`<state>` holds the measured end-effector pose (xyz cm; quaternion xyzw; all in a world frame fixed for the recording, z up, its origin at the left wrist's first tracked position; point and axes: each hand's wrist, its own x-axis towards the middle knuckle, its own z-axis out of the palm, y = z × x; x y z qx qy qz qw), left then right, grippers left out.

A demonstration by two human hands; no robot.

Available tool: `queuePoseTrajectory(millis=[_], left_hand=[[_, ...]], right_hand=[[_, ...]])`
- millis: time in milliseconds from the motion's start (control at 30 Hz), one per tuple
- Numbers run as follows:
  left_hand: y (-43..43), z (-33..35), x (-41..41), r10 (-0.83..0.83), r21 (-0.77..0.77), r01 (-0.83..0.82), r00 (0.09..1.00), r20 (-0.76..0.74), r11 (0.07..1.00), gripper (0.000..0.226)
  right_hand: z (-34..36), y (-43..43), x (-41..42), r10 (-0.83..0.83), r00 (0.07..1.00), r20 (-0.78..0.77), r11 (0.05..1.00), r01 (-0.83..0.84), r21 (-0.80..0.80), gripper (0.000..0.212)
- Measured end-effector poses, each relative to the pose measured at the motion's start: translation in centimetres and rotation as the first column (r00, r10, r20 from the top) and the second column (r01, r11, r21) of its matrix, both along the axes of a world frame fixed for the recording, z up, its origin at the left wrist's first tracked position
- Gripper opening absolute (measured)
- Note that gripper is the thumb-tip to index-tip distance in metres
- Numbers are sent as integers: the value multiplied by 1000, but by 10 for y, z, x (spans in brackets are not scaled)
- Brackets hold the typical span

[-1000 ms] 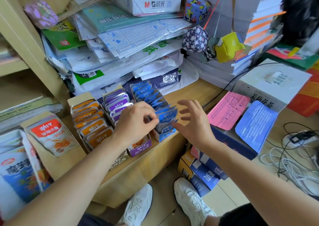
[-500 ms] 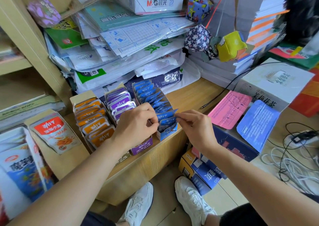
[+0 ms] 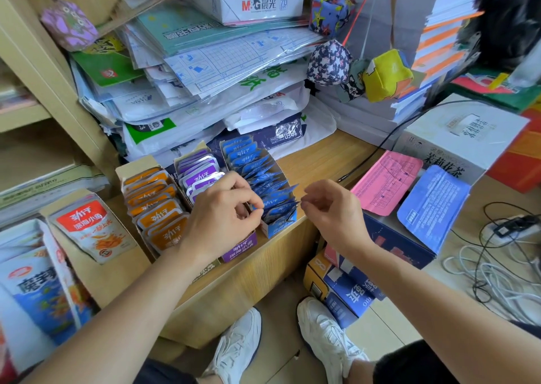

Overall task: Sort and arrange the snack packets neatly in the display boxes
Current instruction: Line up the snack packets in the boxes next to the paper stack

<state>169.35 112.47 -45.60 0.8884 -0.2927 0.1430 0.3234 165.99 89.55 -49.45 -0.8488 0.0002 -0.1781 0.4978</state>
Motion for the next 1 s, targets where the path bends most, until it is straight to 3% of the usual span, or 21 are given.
queuePoseTrajectory(millis=[67, 133, 200, 267, 400, 767, 900, 1000], left_hand=[[1, 2, -6, 40, 80, -46, 996, 75, 996, 5], [1, -1, -10, 52, 141, -64, 995, 84, 988, 9], [-2, -3, -9, 53, 163, -67, 995, 87, 984, 11], [-5, -4, -6, 56, 180, -74, 993, 101, 981, 13], [-10, -6, 2, 57, 216, -85, 989, 134, 973, 10], [-13, -5, 3, 4, 363, -80, 978, 206, 928, 6], [-14, -4, 4, 56, 307, -109, 983, 176, 945, 13], [-10, -3, 5, 64, 225, -76, 996, 62, 971, 13]], right_hand=[[2, 2, -5, 45, 999, 30, 998, -44, -34, 22], [2, 3, -7, 131, 982, 134, 968, -98, -232, 26], [-2, 2, -6, 214, 956, 201, 876, -97, -472, 26], [-5, 1, -2, 247, 943, 224, 830, -87, -550, 19], [-7, -5, 5, 295, 922, 253, 820, -108, -563, 4], [-11, -7, 9, 299, 915, 270, 809, -94, -580, 8], [-8, -5, 7, 231, 934, 274, 868, -71, -492, 5], [-6, -2, 3, 114, 968, 223, 946, -37, -322, 19]])
